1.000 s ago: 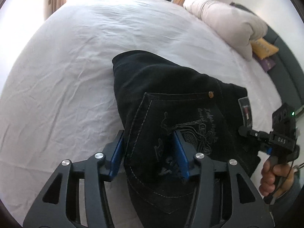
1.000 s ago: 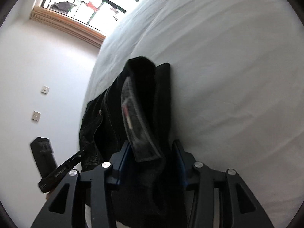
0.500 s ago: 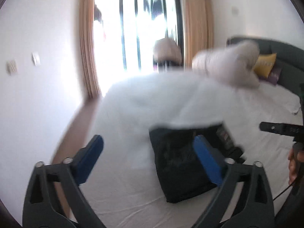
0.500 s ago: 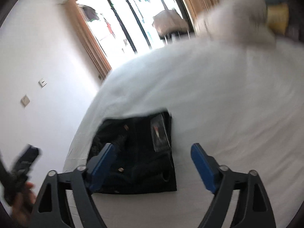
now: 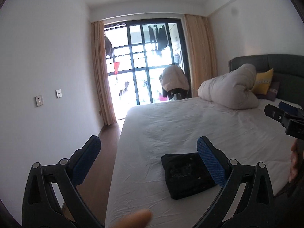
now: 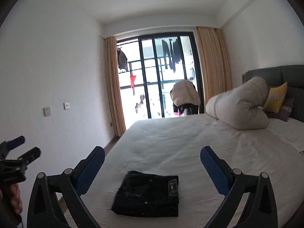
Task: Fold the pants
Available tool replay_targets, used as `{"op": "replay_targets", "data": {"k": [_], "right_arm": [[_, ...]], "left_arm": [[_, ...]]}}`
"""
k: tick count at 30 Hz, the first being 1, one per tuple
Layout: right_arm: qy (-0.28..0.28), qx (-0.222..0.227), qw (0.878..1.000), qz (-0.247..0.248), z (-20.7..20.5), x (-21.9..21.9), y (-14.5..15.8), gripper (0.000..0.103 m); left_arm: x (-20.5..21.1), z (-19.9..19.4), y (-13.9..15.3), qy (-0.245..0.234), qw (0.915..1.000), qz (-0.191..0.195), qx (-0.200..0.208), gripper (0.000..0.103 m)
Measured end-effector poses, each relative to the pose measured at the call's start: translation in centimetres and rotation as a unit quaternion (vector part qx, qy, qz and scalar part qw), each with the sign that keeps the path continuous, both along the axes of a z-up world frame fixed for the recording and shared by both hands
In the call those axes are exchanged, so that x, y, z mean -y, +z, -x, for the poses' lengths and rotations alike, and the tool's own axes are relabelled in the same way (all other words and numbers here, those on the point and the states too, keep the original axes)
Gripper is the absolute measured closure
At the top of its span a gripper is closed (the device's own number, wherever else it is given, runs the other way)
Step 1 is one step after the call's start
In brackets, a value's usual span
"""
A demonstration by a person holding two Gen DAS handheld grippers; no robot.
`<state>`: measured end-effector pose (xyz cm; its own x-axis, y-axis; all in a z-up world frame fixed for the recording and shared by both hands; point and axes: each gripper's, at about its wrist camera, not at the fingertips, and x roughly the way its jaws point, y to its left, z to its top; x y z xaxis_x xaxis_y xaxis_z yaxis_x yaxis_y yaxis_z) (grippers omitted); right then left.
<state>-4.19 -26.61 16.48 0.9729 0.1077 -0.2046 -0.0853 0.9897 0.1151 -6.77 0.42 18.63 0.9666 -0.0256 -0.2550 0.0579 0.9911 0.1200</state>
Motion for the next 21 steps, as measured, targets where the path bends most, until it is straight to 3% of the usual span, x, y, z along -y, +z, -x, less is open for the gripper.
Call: {"op": "replay_targets", "data": {"k": [2, 4, 6, 12, 21], "right_arm": [[0.0, -0.009, 1.0, 0.003, 0.2, -0.5, 0.4, 0.0], [0.002, -0.027, 1.0, 0.002, -0.3, -1.1, 0.1, 0.0], [-0.006, -0.052, 0.999, 0.002, -0.2, -1.7, -0.2, 0.0], [-0.017, -0.128, 0.992, 0.006, -2.2, -2.9, -3.2, 0.0], [-0.034, -0.205, 0.978, 0.006, -3.6, -3.2, -7.3, 0.0]], "left_arm": [[-0.1, 0.7, 0.5, 0.005, 0.9999, -0.003, -0.01, 0.0], [0.4, -0.2, 0.0, 0.021, 0.9988, -0.004, -0.045, 0.0], [0.5, -1.4, -1.0, 0.012, 0.9957, 0.023, -0.089, 0.0], [1.7, -4.3, -5.3, 0.012, 0.9776, 0.05, -0.204, 0.0], [2.4, -7.1, -9.9, 0.033, 0.9617, 0.046, -0.268, 0.0]]}}
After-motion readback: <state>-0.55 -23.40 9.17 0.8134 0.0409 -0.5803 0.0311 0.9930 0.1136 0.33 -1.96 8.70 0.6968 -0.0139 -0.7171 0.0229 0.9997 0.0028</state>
